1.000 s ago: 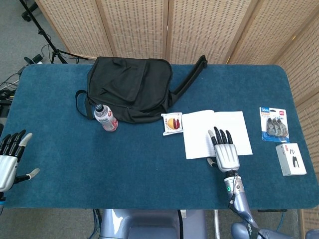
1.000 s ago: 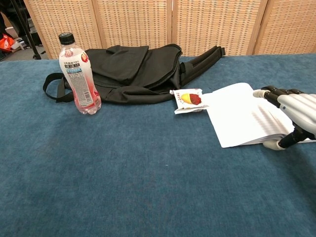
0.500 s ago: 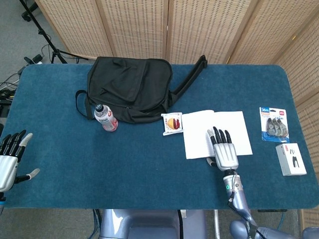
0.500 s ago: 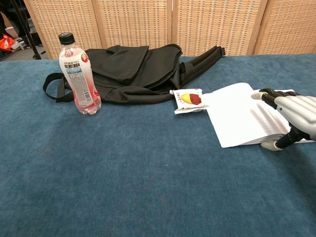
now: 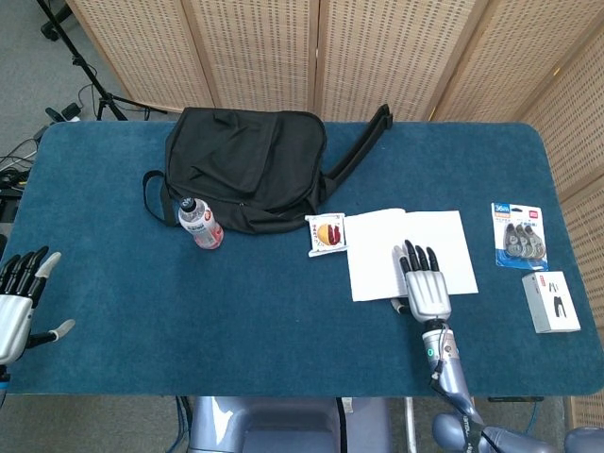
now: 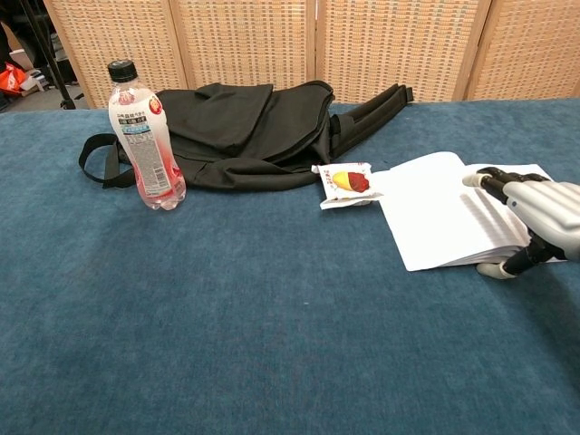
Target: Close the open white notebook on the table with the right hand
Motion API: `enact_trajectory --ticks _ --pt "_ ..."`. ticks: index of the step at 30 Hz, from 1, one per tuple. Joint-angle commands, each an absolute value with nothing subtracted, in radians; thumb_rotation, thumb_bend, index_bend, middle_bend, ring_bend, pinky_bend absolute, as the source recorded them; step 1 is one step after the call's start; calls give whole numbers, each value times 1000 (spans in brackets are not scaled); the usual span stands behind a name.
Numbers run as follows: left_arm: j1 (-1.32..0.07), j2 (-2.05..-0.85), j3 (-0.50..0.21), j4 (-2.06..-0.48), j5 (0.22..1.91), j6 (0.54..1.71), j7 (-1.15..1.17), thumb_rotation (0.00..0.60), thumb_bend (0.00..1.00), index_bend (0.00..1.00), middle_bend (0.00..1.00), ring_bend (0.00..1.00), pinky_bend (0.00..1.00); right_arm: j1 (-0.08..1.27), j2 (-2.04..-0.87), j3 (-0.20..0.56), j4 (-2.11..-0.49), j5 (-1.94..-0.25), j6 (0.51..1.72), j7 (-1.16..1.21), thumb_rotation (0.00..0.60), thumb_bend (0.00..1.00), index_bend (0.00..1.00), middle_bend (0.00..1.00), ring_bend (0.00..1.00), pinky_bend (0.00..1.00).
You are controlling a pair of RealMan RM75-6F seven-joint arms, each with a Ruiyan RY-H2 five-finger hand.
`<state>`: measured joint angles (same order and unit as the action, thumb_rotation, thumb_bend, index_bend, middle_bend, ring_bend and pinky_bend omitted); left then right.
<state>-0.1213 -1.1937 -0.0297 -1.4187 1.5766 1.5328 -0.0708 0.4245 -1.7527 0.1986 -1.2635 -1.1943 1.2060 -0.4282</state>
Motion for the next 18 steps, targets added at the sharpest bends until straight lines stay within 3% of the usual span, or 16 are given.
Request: enact_trajectory --ticks 1,9,18 --pt "-121 -1194 -29 -1419 1577 1533 -71 551 58 0 0 0 0 424 -1762 201 -1247 -1202 1217 -408 600 260 5 0 0 0" --pt "-122 -1195 -27 -1421 1580 1531 -68 552 58 0 0 0 0 412 -1785 208 -1212 -1223 1263 -355 600 265 5 0 0 0" --pt "-122 -1198 -28 -1421 1583 1536 -67 552 57 0 0 0 0 378 -1807 235 -1220 -1223 1350 -313 600 401 6 0 0 0"
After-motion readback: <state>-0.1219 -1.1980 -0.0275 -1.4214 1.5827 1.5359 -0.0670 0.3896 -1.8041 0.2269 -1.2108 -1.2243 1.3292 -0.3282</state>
